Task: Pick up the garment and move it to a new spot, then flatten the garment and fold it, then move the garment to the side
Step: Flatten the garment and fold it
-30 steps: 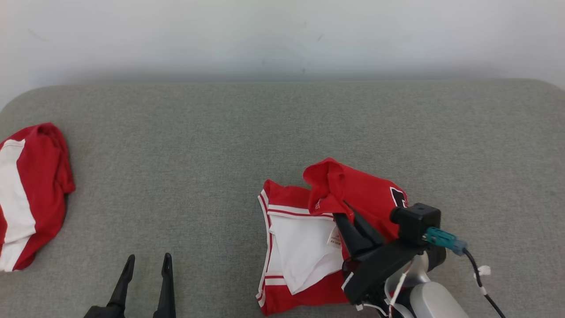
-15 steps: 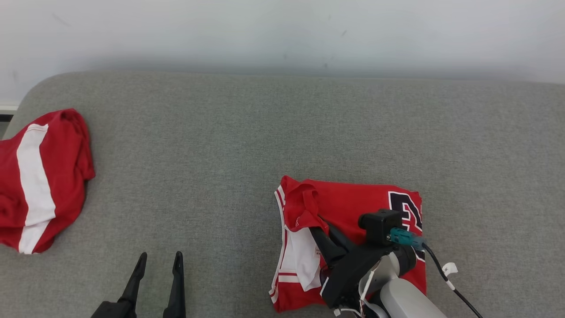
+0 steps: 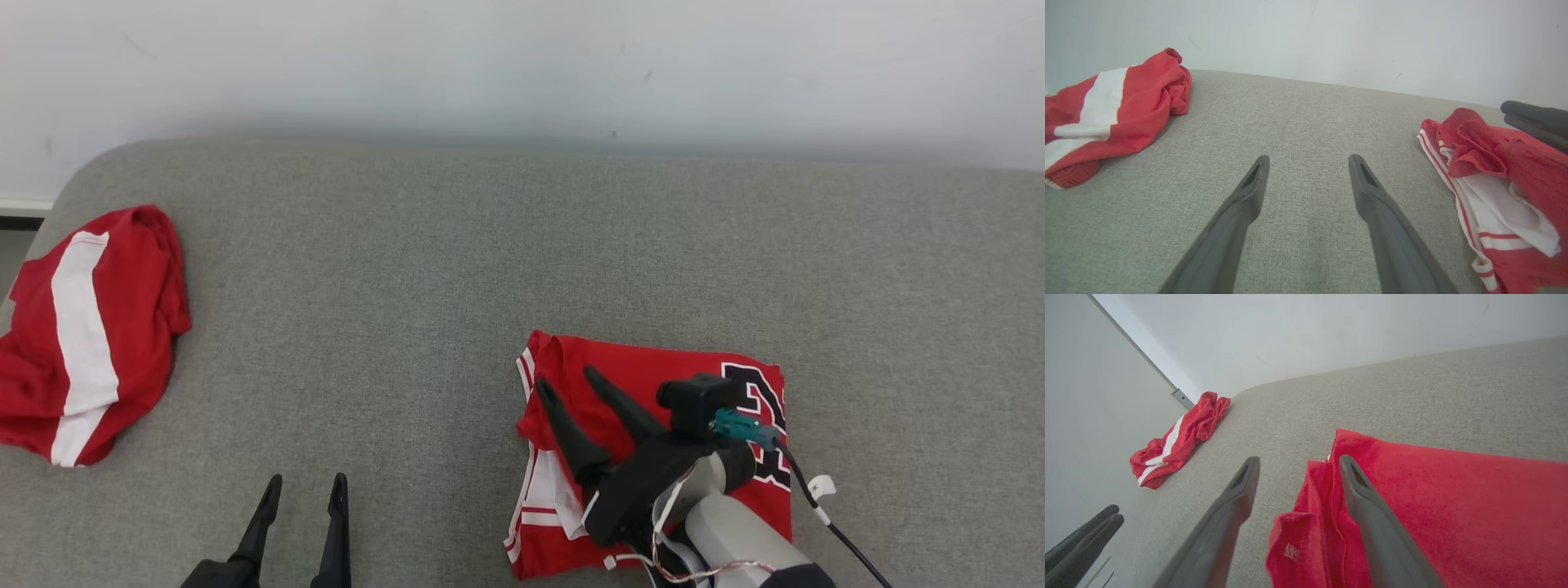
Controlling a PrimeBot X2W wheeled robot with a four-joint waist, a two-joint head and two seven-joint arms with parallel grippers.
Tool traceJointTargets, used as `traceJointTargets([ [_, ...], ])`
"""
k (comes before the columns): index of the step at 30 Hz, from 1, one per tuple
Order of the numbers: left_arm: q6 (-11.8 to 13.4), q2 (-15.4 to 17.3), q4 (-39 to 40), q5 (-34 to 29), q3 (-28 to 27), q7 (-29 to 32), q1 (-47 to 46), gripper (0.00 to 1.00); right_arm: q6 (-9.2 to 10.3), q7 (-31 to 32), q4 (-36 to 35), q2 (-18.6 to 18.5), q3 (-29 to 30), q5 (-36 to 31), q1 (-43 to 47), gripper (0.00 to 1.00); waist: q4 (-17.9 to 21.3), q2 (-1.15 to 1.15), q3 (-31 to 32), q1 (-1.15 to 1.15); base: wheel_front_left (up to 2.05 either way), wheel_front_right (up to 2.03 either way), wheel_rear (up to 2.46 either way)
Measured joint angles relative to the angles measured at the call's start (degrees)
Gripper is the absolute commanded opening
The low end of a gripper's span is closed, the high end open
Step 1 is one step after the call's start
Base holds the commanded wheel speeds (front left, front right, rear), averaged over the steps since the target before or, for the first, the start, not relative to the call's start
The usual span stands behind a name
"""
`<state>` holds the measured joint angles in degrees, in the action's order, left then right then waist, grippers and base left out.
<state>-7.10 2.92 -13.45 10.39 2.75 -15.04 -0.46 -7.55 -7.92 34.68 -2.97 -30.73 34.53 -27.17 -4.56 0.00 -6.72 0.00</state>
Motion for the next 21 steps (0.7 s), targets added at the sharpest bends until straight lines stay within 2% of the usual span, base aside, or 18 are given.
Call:
traceJointTargets([
  [4, 0.01, 0.01, 0.03, -0.2, -0.34, 0.0, 0.46, 1.0, 0.0, -2.54, -1.13, 0.03, 2.37, -1.18, -1.22, 1.0, 0.36, 0.0, 0.88, 0.0, 0.0, 0.0, 0.0],
  [11, 0.02, 0.01, 0.52, -0.75, -0.74, 0.0, 1.46, 1.0, 0.0, -5.61, -5.35, -1.26, 12.2, -7.76, -0.38, 1.0, 1.2, 0.0, 2.36, 0.0, 0.0, 0.0, 0.0],
  [12, 0.02, 0.01, 0.52, -0.75, -0.74, 0.0, 1.46, 1.0, 0.0, -5.61, -5.35, -1.26, 12.2, -7.76, -0.38, 1.0, 1.2, 0.0, 2.36, 0.0, 0.0, 0.0, 0.0],
  [21, 0.4, 0.0, 2.35, -1.34, -1.27, 0.0, 2.13, 1.0, 0.0, -7.08, -13.99, -2.72, 21.95, -17.23, 8.03, 1.0, 2.45, 0.0, 3.1, 0.0, 0.0, 0.0, 0.0],
])
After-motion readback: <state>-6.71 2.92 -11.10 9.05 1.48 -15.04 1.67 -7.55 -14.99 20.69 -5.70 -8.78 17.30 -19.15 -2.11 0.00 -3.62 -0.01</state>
